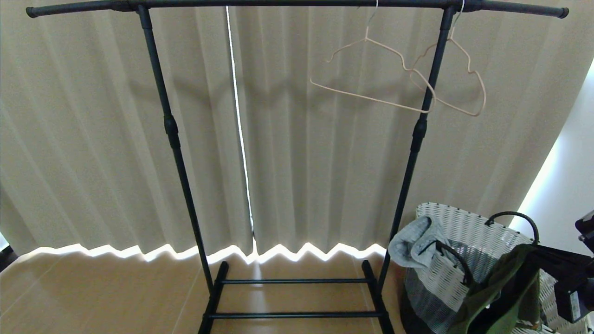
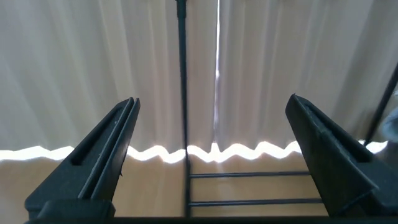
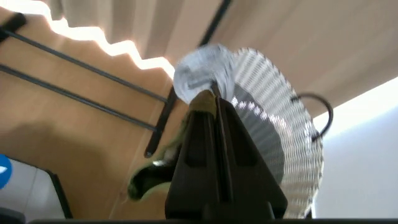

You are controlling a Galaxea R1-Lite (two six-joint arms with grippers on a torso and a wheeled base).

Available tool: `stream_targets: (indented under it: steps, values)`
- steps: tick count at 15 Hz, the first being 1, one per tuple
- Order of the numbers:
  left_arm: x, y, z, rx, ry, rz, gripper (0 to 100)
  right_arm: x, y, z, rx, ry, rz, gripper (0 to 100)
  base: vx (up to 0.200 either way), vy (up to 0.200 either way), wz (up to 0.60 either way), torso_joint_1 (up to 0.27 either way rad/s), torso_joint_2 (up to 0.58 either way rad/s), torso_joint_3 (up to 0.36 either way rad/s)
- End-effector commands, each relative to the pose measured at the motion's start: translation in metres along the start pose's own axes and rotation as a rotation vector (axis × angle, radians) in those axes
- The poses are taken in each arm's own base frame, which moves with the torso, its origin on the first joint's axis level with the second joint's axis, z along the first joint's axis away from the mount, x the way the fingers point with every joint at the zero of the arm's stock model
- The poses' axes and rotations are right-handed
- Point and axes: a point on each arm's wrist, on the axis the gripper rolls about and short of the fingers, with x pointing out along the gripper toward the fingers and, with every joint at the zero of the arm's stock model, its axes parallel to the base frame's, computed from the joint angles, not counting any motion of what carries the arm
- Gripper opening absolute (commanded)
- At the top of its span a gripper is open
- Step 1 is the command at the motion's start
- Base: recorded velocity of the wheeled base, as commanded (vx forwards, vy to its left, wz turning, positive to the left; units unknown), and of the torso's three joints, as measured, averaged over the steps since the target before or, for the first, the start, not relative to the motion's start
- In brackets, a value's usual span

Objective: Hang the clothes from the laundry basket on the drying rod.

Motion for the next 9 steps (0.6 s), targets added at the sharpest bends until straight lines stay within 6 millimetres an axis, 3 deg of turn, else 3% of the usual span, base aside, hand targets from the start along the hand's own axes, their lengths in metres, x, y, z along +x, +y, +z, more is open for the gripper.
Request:
stream_targets:
  steps: [1,4,5,6,7,9]
  values:
    - [0.0,0.0,0.002,0.073,-0.017,-0.023,100,-0.001,0.003,0.013,-0.019,-0.055,0.038,0,0.0,0.0,0.0,0.0,0.0,0.0]
    - [-0.001,-0.002,0.012,0.204,-0.073,-0.149,100,-0.003,0.006,0.028,-0.033,-0.113,0.069,0,0.0,0.0,0.0,0.0,0.0,0.0]
    - [0.004,-0.002,0.039,0.246,-0.085,-0.217,100,-0.005,0.006,0.039,-0.039,-0.149,0.082,0,0.0,0.0,0.0,0.0,0.0,0.0]
    - [0.021,-0.001,0.073,0.282,-0.068,-0.277,100,-0.007,0.007,0.052,-0.045,-0.193,0.101,0,0.0,0.0,0.0,0.0,0.0,0.0]
    - [0.038,0.0,0.095,0.282,-0.039,-0.307,100,-0.005,0.007,0.061,-0.046,-0.214,0.11,0,0.0,0.0,0.0,0.0,0.0,0.0]
    - [0.073,0.001,0.119,0.287,0.033,-0.332,100,0.001,0.005,0.073,-0.028,-0.23,0.109,0,0.0,0.0,0.0,0.0,0.0,0.0]
